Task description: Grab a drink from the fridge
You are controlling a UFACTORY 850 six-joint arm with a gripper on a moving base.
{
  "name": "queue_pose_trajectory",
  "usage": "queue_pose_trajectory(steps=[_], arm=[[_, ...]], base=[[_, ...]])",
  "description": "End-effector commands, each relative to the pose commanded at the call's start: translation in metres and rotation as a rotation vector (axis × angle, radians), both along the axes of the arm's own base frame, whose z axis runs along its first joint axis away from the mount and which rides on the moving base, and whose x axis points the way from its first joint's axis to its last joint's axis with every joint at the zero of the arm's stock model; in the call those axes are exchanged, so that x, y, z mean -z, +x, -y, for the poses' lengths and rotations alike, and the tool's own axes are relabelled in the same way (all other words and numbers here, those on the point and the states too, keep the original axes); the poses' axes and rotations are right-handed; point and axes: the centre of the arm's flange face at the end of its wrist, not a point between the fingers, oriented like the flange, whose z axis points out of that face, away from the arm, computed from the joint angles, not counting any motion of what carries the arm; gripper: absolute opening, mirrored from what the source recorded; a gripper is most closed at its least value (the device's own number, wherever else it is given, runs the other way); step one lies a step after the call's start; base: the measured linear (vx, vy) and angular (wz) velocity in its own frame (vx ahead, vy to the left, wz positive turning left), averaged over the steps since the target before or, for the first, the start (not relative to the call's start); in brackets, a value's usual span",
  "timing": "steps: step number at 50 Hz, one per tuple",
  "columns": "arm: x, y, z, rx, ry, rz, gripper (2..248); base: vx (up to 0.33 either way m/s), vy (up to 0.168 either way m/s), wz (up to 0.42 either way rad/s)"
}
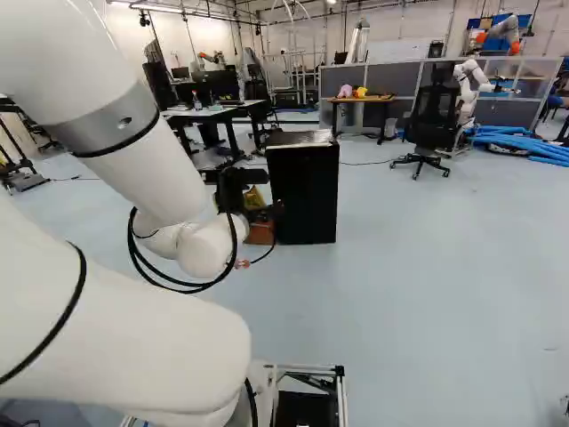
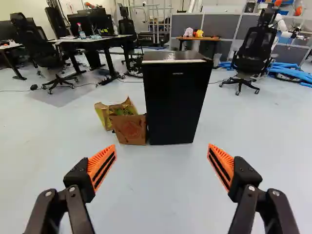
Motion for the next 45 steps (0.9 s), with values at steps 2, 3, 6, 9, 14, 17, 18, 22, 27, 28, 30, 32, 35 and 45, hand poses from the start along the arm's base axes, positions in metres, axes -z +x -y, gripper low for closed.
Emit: queue_pose_trajectory(steps=[2, 3, 6, 9, 14, 17, 18, 22, 27, 28, 30, 32, 35, 45], arm=[[0.0000, 0.0000, 0.0000, 0.000, 0.000, 0.000, 247], [0.0000, 0.0000, 0.0000, 0.000, 0.000, 0.000, 247], [0.0000, 0.0000, 0.0000, 0.000, 0.000, 0.000, 247], [0.0000, 0.0000, 0.0000, 0.000, 0.000, 0.000, 247], [0.0000, 0.0000, 0.0000, 0.000, 0.000, 0.000, 247], [0.0000, 0.0000, 0.0000, 0.000, 0.000, 0.000, 247], [0.0000, 0.0000, 0.0000, 0.000, 0.000, 0.000, 247], [0.0000, 0.0000, 0.0000, 0.000, 0.000, 0.000, 247], [0.0000, 0.0000, 0.0000, 0.000, 0.000, 0.000, 247], [0.0000, 0.0000, 0.0000, 0.000, 0.000, 0.000, 247], [0.0000, 0.0000, 0.0000, 0.000, 0.000, 0.000, 247], [0.0000, 0.0000, 0.0000, 0.000, 0.000, 0.000, 247], [0.0000, 0.0000, 0.0000, 0.000, 0.000, 0.000, 247], [0.0000, 0.0000, 0.0000, 0.000, 0.000, 0.000, 247]], base=[[0.116, 0.022, -0.013], [0.087, 0.015, -0.015], [0.115, 0.026, -0.013], [0.104, 0.029, -0.005], [0.117, 0.026, -0.009], [0.111, 0.026, -0.006], [0.123, 0.033, -0.008], [0.130, 0.032, -0.010], [0.112, 0.026, -0.004], [0.116, 0.031, -0.007], [0.107, 0.025, -0.005], [0.113, 0.025, -0.003], [0.119, 0.028, 0.000], [0.124, 0.015, 0.000]])
